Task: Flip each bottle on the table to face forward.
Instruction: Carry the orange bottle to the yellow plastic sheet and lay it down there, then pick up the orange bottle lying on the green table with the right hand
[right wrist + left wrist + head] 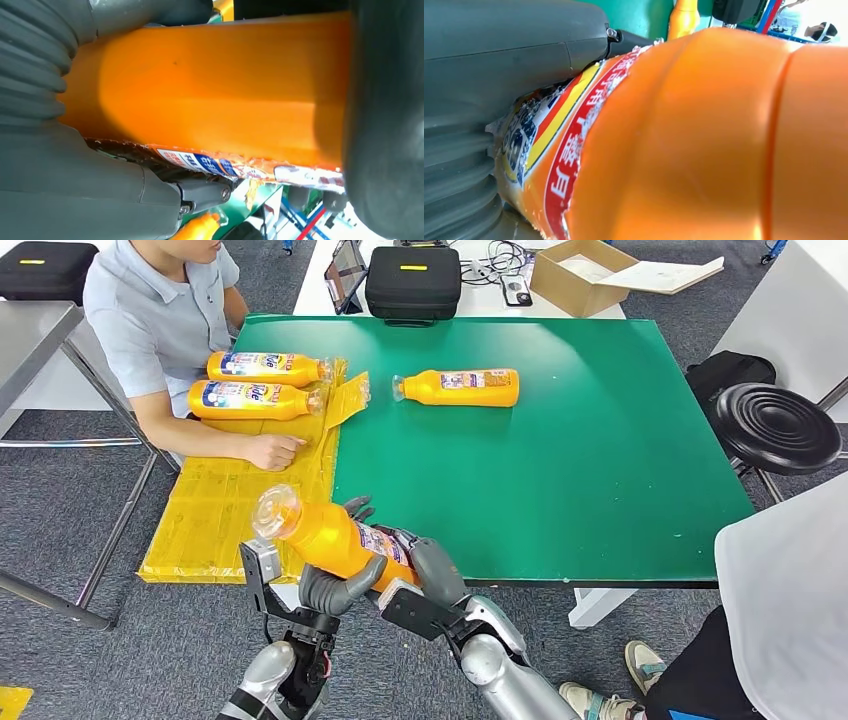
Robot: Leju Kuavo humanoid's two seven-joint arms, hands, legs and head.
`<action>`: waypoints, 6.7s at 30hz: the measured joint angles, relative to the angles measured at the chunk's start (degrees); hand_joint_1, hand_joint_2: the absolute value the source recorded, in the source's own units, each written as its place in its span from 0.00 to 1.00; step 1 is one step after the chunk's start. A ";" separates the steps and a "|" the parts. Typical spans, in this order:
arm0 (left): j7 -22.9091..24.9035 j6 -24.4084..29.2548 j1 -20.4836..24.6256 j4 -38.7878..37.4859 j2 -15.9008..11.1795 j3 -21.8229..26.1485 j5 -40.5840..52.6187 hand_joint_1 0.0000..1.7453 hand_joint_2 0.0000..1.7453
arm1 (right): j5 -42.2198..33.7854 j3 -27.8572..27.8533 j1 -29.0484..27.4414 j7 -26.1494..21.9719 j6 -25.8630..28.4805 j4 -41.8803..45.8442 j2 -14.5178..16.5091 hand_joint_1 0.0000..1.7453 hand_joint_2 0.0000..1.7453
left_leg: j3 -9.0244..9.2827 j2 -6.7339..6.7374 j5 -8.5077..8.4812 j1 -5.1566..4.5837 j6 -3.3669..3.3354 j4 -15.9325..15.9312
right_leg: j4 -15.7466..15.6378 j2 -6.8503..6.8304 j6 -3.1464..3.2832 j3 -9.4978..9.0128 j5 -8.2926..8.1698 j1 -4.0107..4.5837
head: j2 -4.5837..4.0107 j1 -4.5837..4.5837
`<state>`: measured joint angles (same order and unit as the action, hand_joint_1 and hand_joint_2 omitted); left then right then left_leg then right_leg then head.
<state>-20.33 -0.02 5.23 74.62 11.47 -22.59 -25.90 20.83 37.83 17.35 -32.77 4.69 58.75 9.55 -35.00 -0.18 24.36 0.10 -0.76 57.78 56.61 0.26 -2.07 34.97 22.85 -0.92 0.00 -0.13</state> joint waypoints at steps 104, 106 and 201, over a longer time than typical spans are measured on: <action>0.96 -3.96 38.90 -55.68 -4.09 22.07 76.79 0.00 0.00 | 5.19 12.49 -0.32 -7.18 8.40 4.00 0.42 0.00 0.00 | 0.26 -0.24 -0.16 0.00 -0.06 0.00 | 0.03 -0.35 0.00 -0.39 -0.03 -0.04 | 0.00 0.02; -2.61 -3.86 38.03 -54.76 -3.68 23.07 73.78 0.00 0.00 | 5.11 12.52 -0.39 -7.18 8.49 3.98 0.27 0.00 0.00 | 0.27 -0.21 -0.16 0.00 -0.06 0.00 | 0.03 -0.35 -0.01 -0.38 -0.03 -0.04 | 0.00 0.01; -7.08 4.30 4.62 3.42 -3.88 10.03 20.04 0.00 1.00 | 30.65 -19.23 18.34 9.41 17.91 -35.98 -7.28 0.00 1.00 | -0.13 -0.07 -0.21 -0.03 -0.16 0.03 | 0.00 -0.32 -0.09 0.05 -0.09 -0.04 | 0.00 0.01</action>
<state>-27.41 4.28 9.85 78.04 7.60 -12.56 -5.86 51.48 18.60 35.69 -23.36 22.59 22.77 2.27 -35.13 -0.25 24.16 0.08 -0.91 57.81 56.61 -0.06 -2.15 35.02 22.76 -0.96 0.00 -0.12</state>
